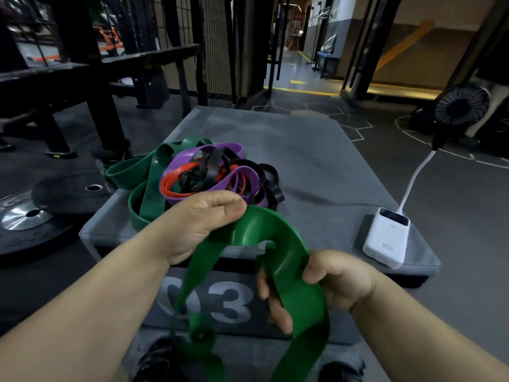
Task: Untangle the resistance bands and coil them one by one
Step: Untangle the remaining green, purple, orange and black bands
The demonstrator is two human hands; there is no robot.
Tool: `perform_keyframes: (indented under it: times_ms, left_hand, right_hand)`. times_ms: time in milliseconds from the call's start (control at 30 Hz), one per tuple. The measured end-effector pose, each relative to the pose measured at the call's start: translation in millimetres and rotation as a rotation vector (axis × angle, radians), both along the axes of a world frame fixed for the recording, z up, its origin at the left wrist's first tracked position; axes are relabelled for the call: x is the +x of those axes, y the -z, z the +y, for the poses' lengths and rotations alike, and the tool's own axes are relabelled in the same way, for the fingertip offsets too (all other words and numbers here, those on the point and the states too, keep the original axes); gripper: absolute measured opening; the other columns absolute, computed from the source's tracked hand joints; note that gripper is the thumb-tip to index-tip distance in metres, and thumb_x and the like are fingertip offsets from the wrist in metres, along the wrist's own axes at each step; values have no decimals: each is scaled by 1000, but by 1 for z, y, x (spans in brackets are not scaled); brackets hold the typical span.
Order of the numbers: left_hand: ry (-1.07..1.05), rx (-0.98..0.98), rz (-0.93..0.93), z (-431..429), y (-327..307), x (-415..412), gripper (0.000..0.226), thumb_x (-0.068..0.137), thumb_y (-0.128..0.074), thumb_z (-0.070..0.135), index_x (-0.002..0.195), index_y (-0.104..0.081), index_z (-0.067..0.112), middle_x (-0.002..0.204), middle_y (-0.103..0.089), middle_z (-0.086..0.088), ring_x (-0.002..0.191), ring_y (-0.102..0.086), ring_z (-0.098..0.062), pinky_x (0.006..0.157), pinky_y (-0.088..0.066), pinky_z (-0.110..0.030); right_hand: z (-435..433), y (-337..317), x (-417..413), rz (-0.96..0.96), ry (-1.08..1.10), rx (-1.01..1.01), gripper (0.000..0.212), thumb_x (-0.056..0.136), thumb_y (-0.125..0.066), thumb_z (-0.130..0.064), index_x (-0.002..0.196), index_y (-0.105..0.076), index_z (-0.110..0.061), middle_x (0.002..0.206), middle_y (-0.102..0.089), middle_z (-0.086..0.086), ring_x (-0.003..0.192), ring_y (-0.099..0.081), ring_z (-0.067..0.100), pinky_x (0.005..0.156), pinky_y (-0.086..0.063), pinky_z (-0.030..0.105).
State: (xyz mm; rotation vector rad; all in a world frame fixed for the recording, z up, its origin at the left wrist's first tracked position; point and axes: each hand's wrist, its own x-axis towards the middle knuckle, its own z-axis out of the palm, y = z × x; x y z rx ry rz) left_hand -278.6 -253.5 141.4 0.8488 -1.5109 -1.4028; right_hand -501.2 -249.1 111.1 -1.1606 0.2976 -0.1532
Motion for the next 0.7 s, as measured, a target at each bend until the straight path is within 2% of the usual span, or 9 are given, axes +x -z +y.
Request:
perform_keyframes:
  times_ms: [133,200,267,333,400,467,567,633,700]
  left_hand:
    - [24,67,118,-1,0,-1,24,77,-75,40,63,-72,20,65,-67,2,59,-63,-8,58,-51,-18]
    - [17,131,140,-2,0,-3,32,84,-67,34,58,-68,17,57,-62,2,51,-59,-7,53,-48,-17]
    - [8,165,10,-1,3,-9,33,86,-55,33,58,-63,17,53,-59,7,48,-56,-4,50,-46,-17]
    - [25,155,-251,-1,10,-14,25,91,-51,34,73,-63,22,62,-64,15,60,-60,1,61,-49,-16]
    - [109,129,-387,0,20,-20,21,98,-47,37,94,-61,21,80,-64,8,76,-57,-9,72,-45,-22]
    - [158,168,-313,4,28,-27,33,97,-46,49,113,-56,22,101,-62,-9,92,-57,-19,82,-46,-34]
    - [217,176,-73,8,38,-30,76,72,-54,80,127,-50,27,126,-63,6,123,-54,-10,103,-43,-31]
    - [305,112,-62,12,37,-30,86,69,-56,80,133,-41,25,129,-60,13,126,-50,-4,102,-40,-24]
    - [340,86,-60,13,36,-31,94,66,-65,75,135,-37,19,127,-57,9,122,-51,-8,101,-41,-28]
  right_hand:
    - [4,-1,8,-66,-102,34,55,73,-60,-42,105,-56,3,73,-68,8,67,-62,19,77,-35,45]
    - [7,-2,11,-100,-141,20,52,76,-64,-44,104,-59,0,74,-69,6,66,-63,18,71,-29,47]
    - [8,-5,12,-164,-121,-10,45,80,-65,-42,101,-61,-2,75,-70,5,67,-64,17,70,-29,48]
    - [10,-9,13,-235,-82,-8,37,83,-64,-36,96,-60,-2,74,-69,6,66,-64,18,73,-32,45]
    - [10,-12,13,-278,-54,22,30,85,-63,-31,94,-59,-2,73,-68,6,65,-63,18,72,-33,44]
    - [11,-15,13,-296,-20,40,24,86,-63,-28,95,-60,-6,71,-66,4,63,-60,17,71,-35,43]
    - [11,-20,11,-329,16,60,20,86,-62,-28,92,-60,-9,68,-63,0,61,-57,16,68,-38,39]
    - [9,-24,8,-332,3,49,20,87,-61,-29,92,-60,-10,68,-64,-2,61,-57,14,66,-39,38]
    - [7,-25,5,-323,-18,38,21,88,-60,-30,91,-59,-9,71,-65,-2,64,-59,13,67,-41,36]
